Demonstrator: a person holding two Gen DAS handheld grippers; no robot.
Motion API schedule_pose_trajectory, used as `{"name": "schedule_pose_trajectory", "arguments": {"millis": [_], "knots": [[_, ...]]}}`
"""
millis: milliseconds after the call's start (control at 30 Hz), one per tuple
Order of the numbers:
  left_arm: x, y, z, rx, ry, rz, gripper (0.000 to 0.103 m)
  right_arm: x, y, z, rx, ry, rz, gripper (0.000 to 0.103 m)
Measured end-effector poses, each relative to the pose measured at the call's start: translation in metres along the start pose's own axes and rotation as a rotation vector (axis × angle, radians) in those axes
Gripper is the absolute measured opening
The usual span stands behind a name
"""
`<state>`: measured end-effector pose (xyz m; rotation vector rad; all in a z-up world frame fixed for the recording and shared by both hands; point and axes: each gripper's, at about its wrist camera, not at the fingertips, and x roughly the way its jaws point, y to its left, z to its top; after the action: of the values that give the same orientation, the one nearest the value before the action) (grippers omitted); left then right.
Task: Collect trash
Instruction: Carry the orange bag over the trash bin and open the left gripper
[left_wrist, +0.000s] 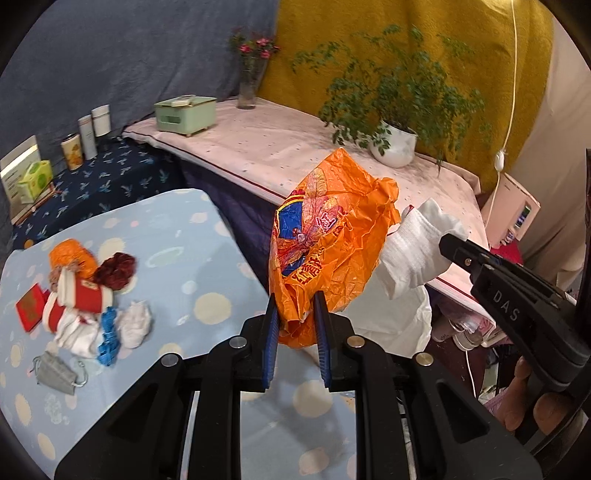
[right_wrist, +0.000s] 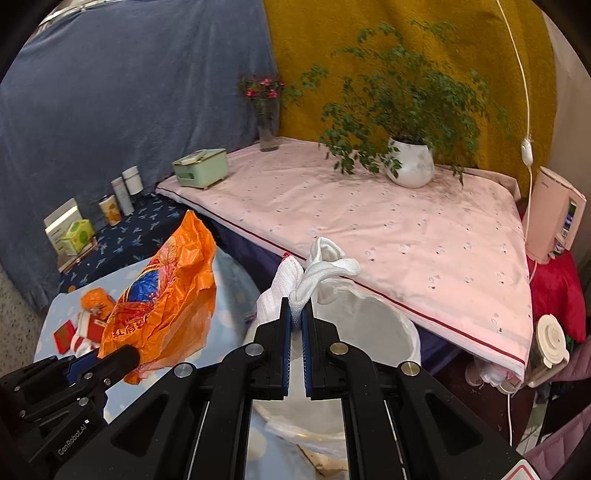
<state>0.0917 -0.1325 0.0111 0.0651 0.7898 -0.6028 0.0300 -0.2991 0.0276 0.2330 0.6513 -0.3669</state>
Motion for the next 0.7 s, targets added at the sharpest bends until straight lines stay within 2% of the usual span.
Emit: {"name": "schedule_pose_trajectory", "arguments": {"millis": [367,433,467,533,600,700], "knots": [[0.047,-0.036,0.005,0.030,0.072,-0.050,0.019,0.025,-0.032,-0.002,0.053,0.038,-0.027,0.006],[0.052,-0.039,0.006,0.031,0.070,-0.050,0.027,0.028,-0.035,-0.001,0.057,0.036,-0.034,0.008],[0.054,-0.040,0.007,0.025,0.066,-0.043,0.031,0.029,-0.037,-0.002,0.061,0.030,-0.039,0.010],[0.056,-0.039,0.008,0.010,0.064,-0.029,0.048,0.029,-0.040,-0.002,0.071,0.025,-0.045,0.020],[0.056,-0.038,0.008,0.000,0.057,-0.017,0.051,0.027,-0.044,-0.002,0.085,0.012,-0.053,0.037],[0.055,-0.037,0.008,-0.002,0.057,-0.003,0.054,0.024,-0.046,-0.002,0.091,0.006,-0.054,0.038]]}}
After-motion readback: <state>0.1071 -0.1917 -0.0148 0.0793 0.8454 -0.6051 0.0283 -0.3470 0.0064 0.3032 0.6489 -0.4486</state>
